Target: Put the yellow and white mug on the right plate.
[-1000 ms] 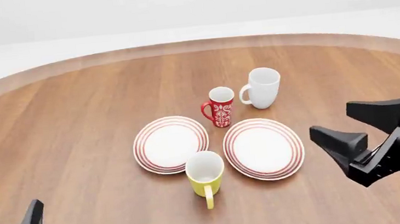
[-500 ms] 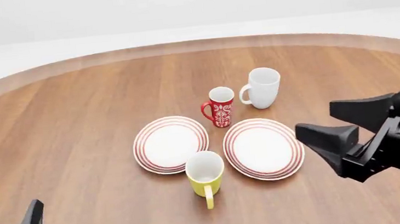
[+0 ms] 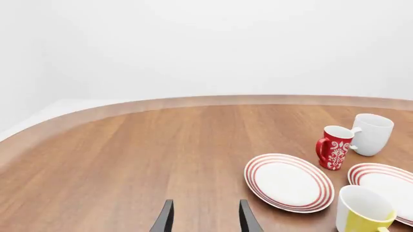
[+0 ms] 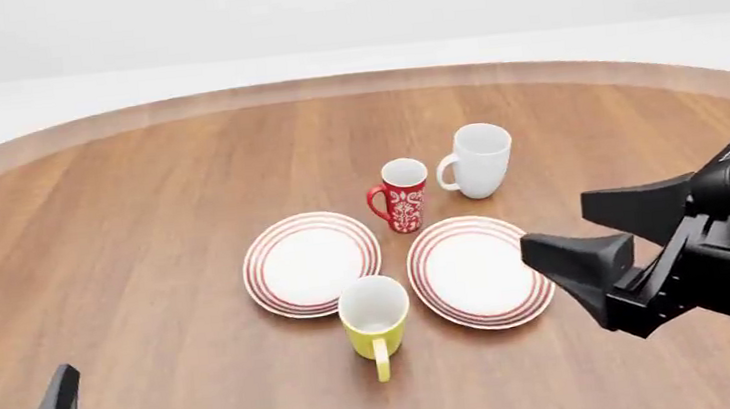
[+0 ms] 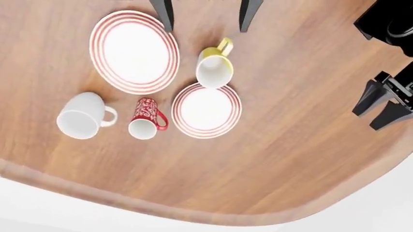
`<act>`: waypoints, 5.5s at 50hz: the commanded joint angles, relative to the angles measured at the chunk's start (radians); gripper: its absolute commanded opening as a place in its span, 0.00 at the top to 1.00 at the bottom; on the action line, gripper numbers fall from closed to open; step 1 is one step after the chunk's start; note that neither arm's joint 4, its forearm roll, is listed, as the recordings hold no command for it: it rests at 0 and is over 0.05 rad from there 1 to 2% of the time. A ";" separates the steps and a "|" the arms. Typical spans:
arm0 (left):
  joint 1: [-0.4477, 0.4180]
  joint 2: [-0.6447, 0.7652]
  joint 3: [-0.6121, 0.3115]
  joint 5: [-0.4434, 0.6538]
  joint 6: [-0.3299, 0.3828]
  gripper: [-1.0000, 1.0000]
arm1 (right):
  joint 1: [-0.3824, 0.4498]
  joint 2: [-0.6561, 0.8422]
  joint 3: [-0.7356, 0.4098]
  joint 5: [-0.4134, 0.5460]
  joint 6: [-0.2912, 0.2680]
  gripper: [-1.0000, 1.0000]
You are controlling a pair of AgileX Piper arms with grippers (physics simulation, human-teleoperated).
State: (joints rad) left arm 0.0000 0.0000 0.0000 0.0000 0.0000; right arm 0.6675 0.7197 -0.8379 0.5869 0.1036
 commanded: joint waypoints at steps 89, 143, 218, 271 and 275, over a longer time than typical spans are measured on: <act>0.000 0.000 0.000 0.000 0.000 0.00 | 0.201 0.448 -0.114 -0.001 0.220 0.00; 0.000 0.000 0.000 0.000 0.000 0.00 | 0.162 0.561 -0.031 -0.164 0.234 0.00; 0.000 0.000 0.000 0.000 0.000 0.00 | 0.174 0.763 0.006 -0.355 0.246 0.00; 0.000 0.000 0.000 0.000 0.000 0.00 | 0.186 0.825 0.054 -0.448 0.280 0.00; 0.000 0.000 0.000 0.000 0.000 0.00 | 0.185 0.830 0.057 -0.454 0.282 0.00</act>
State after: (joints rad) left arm 0.0000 0.0000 0.0000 0.0000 0.0000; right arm 0.8516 1.5403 -0.7895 0.1483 0.3800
